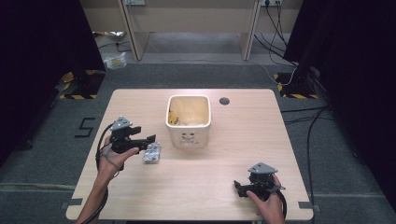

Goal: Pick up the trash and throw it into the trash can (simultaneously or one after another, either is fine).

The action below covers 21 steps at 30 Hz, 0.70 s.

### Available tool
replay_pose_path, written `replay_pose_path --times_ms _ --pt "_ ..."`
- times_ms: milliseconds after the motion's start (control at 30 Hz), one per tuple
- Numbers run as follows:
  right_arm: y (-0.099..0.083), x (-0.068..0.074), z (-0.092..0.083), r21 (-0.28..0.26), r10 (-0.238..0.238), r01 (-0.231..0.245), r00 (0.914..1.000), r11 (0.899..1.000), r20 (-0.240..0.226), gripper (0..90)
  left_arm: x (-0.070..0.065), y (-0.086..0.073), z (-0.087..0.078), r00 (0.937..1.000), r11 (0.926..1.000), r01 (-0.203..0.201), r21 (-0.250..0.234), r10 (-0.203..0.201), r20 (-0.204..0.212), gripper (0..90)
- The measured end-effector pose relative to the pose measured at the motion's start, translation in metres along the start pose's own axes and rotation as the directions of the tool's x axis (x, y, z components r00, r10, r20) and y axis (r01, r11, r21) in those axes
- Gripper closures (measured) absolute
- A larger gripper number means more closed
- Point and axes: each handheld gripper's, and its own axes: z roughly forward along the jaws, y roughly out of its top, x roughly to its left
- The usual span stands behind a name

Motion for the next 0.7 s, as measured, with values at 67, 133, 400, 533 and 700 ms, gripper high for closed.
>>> replay_pose_path --times_ms 67,133,400,533,700 --pt "0.000 0.000 0.000 0.000 0.000 0.000 1.0000 1.000 0.000 0.7 0.001 -0.001 0.000 1.0000 1.0000 0.003 -0.001 -0.003 -0.004 22.4" --pt "0.000 0.000 0.000 0.000 0.000 0.000 1.0000 1.000 0.000 0.8 0.001 -0.003 0.001 0.9999 1.0000 0.004 0.000 -0.004 -0.014 22.4" --pt "0.000 0.000 0.000 -0.002 -0.012 0.012 0.9999 1.000 -0.002 0.8 -0.001 -0.019 0.014 0.9995 0.9990 0.008 0.045 -0.007 -0.030 22.8" --pt "0.000 0.000 0.000 -0.003 -0.011 0.011 0.9999 1.000 -0.003 0.8 0.000 -0.030 0.023 0.9989 0.9978 0.021 0.063 -0.019 -0.043 22.9" --pt "0.000 0.000 0.000 -0.003 -0.011 0.011 0.9999 1.000 -0.003 0.8 0.000 -0.042 0.033 0.9972 0.9960 0.038 0.080 -0.033 -0.067 23.0"
